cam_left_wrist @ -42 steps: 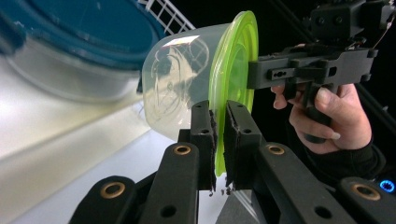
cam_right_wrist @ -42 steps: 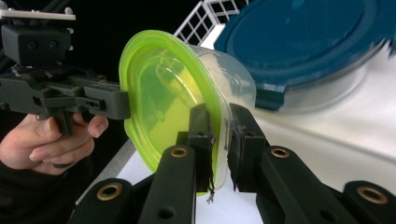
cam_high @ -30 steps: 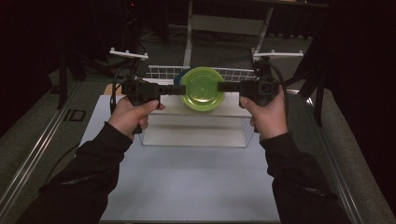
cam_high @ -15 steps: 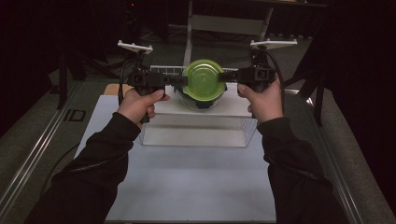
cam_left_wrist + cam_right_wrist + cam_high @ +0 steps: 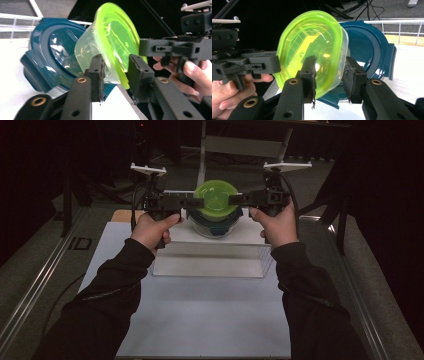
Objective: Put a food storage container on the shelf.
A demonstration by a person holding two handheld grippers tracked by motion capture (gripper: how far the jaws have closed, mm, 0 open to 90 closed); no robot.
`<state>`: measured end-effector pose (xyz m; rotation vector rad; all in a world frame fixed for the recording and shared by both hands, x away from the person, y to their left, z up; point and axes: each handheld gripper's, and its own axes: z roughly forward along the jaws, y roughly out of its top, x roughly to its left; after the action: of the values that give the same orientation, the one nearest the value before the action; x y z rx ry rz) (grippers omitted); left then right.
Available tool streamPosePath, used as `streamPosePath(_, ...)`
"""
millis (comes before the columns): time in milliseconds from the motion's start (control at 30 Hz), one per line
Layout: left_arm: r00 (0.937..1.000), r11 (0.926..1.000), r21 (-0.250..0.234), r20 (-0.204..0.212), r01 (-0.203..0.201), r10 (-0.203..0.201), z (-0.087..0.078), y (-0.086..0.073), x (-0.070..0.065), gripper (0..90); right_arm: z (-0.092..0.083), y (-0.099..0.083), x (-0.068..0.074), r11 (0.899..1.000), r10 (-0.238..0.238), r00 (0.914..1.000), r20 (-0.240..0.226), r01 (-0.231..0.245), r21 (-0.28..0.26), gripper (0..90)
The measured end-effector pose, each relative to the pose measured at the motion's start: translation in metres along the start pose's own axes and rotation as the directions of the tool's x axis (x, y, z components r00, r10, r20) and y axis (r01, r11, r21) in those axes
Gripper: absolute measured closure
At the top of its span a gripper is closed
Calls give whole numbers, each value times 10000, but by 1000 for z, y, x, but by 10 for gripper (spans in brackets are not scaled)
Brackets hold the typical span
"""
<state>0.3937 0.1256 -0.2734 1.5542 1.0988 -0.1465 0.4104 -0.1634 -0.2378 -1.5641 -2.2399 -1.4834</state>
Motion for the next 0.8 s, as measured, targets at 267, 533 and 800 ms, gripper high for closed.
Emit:
streamPosePath(267,9996,9996,-213,-240,-168,163,2,4,3,521,3,1,-3,10000,-3,10000,-47,3,3,517)
streamPosePath(533,9994,9970,-695,-18,-342,341,-6,0,5,451,-7,-4,-6,9995,-191,9997,-158,187,-253,445)
streamPosePath(800,9955,9907,-981,-189,-945,931,-26,-13,2,436,-21,-26,8,9934,-1037,9942,-290,1021,-519,466)
